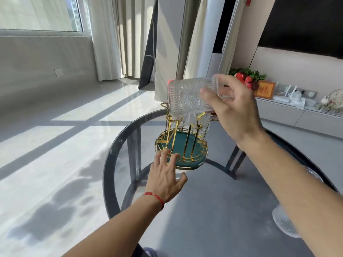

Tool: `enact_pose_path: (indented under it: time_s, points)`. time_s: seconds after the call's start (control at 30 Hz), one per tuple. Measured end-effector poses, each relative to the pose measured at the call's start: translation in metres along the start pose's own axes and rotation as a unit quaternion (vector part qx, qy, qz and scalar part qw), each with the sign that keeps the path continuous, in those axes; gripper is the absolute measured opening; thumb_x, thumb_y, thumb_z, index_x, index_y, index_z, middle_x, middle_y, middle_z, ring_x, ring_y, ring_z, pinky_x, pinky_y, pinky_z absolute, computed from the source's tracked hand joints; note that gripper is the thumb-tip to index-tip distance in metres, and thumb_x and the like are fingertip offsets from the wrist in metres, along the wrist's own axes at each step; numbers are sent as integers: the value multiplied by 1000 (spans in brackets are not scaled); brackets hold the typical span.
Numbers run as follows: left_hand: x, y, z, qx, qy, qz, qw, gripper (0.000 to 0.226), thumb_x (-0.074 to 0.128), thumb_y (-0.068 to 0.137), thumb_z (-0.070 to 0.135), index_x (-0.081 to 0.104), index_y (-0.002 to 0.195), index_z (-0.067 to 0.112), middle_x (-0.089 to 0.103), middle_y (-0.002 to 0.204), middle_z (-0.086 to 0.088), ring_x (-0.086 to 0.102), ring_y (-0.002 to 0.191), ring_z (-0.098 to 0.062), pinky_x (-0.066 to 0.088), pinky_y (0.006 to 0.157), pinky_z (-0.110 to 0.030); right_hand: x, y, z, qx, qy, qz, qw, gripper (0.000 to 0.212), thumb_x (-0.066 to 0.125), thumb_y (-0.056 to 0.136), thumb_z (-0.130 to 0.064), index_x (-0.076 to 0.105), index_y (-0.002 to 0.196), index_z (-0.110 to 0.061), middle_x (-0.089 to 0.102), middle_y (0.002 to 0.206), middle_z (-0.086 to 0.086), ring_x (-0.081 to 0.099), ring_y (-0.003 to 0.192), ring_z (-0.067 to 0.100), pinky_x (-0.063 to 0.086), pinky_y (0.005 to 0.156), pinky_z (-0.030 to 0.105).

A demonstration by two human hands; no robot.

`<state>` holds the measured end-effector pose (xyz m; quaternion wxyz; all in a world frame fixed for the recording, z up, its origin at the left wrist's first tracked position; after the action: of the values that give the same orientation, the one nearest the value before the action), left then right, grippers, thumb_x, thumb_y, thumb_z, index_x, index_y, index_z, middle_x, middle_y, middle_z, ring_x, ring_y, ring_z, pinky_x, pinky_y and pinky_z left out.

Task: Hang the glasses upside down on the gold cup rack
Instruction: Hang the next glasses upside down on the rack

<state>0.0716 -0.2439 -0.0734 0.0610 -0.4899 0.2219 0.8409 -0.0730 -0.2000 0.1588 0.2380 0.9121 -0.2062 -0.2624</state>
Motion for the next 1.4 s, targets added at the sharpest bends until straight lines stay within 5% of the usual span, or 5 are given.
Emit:
enact_pose_path:
  time_s: [0.17, 0.3, 0.83, 1.03, 1.4]
  points:
    - [4, 1, -5, 2, 14, -6, 1000, 58, 50, 89, 53, 40, 139, 25, 33, 154, -11, 24, 143, -33, 37, 116, -48, 46, 47, -5, 22, -40, -8, 999, 68, 72, 83, -58, 60, 137, -19, 64, 124, -1, 66, 113, 21, 57, 95, 39]
    - [6, 2, -5, 4, 15, -7, 1000, 59, 51, 90, 53, 41, 140, 24, 34, 154, -10, 24, 144, -33, 36, 117, -48, 70, 66, -16, -34, -117, -18, 992, 69, 73, 86, -54, 60, 141, -16, 65, 142, 4, 61, 126, 22, 41, 93, 22]
    - [4, 2, -2, 10, 23, -12, 1000, 57, 49, 94, 51, 36, 142, 22, 30, 157, -13, 19, 148, -35, 34, 119, -49, 152, 90, 8, -60, -339, -161, 925, 64, 66, 87, -56, 61, 139, -19, 69, 133, 11, 63, 121, 36, 51, 98, 43]
    - [3, 2, -3, 9, 16, -7, 1000, 57, 51, 93, 50, 38, 141, 21, 32, 157, -14, 20, 148, -36, 34, 119, -50, 166, 79, 26, -90, -386, -210, 894, 66, 67, 85, -61, 59, 141, -28, 70, 126, 5, 64, 116, 33, 41, 90, 38]
    - [1, 2, -4, 16, 17, 15, 1000, 53, 55, 91, 46, 42, 137, 24, 36, 151, -9, 27, 143, -31, 43, 111, -46, 177, 71, 36, -124, -468, -282, 829, 53, 53, 95, -59, 59, 143, -37, 66, 134, 4, 55, 127, 31, 28, 111, 50]
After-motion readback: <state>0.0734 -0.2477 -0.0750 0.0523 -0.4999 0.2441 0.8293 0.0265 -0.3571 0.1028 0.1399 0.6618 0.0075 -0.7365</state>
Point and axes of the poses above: each hand's wrist, its own y-axis towards the middle knuckle, its own x-axis out of the palm, z = x × y, the point moved 9 cm from there along y, towards the middle knuckle
